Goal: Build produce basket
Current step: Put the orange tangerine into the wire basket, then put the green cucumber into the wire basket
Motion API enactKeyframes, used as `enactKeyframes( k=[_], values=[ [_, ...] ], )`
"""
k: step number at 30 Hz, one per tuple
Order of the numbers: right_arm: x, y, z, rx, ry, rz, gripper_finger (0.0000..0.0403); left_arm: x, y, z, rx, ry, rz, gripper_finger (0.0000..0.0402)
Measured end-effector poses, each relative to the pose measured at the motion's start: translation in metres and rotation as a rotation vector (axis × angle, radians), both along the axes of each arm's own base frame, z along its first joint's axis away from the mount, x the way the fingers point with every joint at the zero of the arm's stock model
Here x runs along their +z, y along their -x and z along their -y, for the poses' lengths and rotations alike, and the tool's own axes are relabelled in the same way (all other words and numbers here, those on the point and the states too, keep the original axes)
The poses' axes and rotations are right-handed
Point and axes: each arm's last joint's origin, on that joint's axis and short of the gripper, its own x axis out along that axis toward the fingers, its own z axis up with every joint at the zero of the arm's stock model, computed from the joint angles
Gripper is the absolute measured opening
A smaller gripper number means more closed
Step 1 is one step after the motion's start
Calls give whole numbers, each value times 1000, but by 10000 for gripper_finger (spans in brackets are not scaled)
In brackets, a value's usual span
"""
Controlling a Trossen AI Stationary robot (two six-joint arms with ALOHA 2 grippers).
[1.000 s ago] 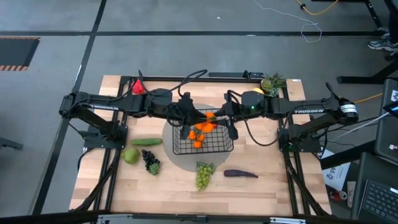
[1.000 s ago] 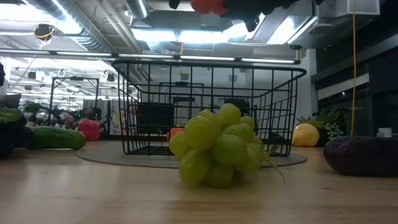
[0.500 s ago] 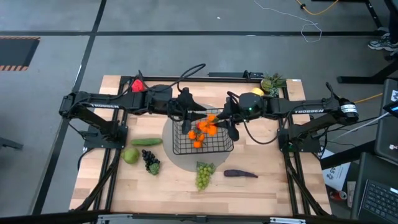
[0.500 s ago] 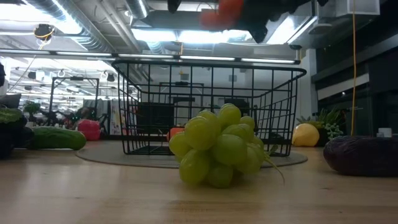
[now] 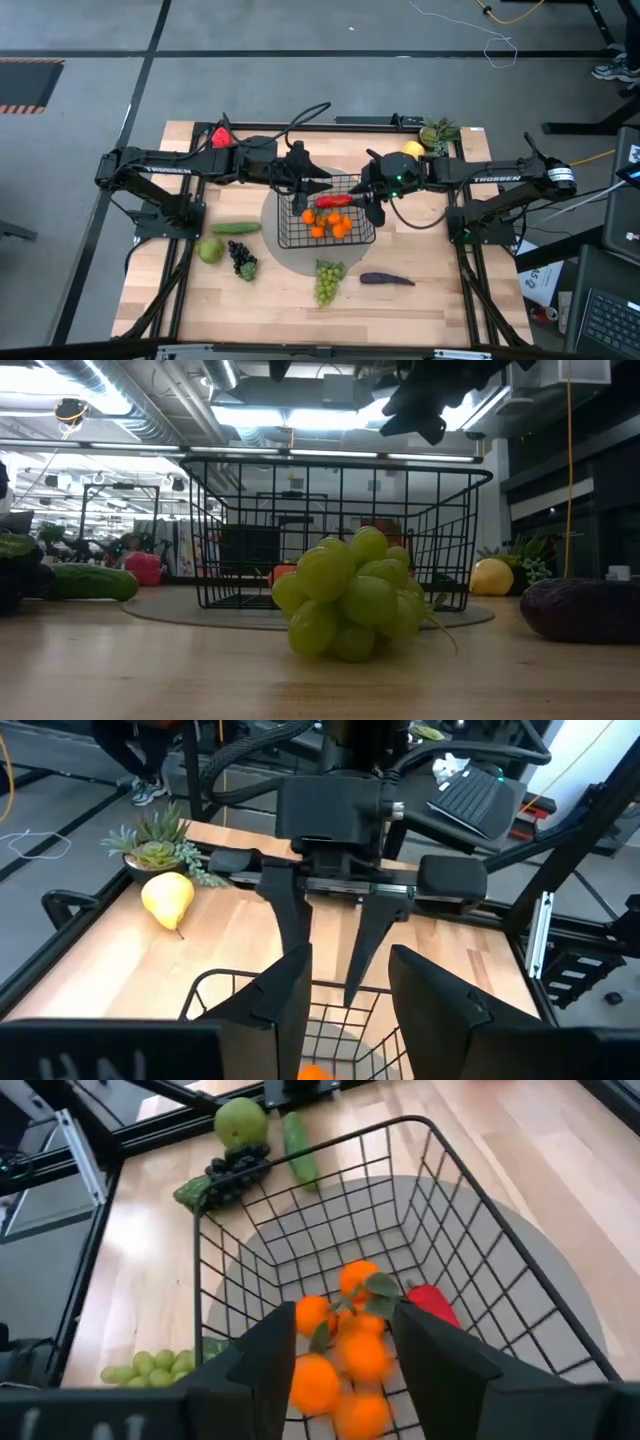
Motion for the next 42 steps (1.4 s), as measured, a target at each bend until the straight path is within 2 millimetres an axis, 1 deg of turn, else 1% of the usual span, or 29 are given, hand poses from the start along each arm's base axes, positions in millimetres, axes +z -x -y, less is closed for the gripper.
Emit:
enactKeyframes(
  k=[3, 6, 11, 13, 15, 17, 19, 22, 24, 27, 32, 35, 37, 39, 42],
  values=[
    [0, 0, 0, 0, -1, 0, 191, -2, 0, 0, 0, 1, -19, 129],
    [0, 0, 0, -3, -8, -3, 202, -7, 2, 0, -1, 4, -78, 129],
    [-4, 3, 0, -3, -13, -53, 204, -12, 21, 0, 26, 76, -224, 128],
    [-6, 4, 0, -4, -16, -76, 204, -18, 31, 1, 44, 119, -327, 128],
    [-7, 6, -1, -5, -17, -98, 204, -24, 35, 3, 47, 166, -401, 128],
    [-8, 6, -1, -5, -18, -102, 204, -33, 49, 6, 41, 244, -547, 128],
    [-8, 6, -1, -5, -18, -102, 204, -37, 58, 9, 32, 334, -649, 128],
    [-7, 5, 0, -10, -24, -89, 204, -51, 75, 18, 72, 443, -888, 128],
    [-6, 5, 0, -28, -47, -81, 204, -55, 82, 23, 98, 444, -980, 128],
    [-5, 4, 0, -39, -60, -73, 204, -67, 91, 29, 126, 400, -1113, 128],
    [-5, 4, 0, -53, -78, -66, 204, -92, 97, 39, 105, 351, -1196, 128],
    [-4, 3, 0, -53, -79, -58, 204, -106, 103, 45, 73, 320, -1253, 128],
    [-4, 3, 0, -53, -79, -58, 204, -112, 109, 47, 63, 321, -1270, 128],
    [-4, 3, 0, -52, -79, -58, 204, -114, 116, 47, 65, 331, -1246, 129],
    [-4, 3, 0, -52, -80, -57, 204, -119, 125, 45, 23, 327, -1148, 129]
  ],
)
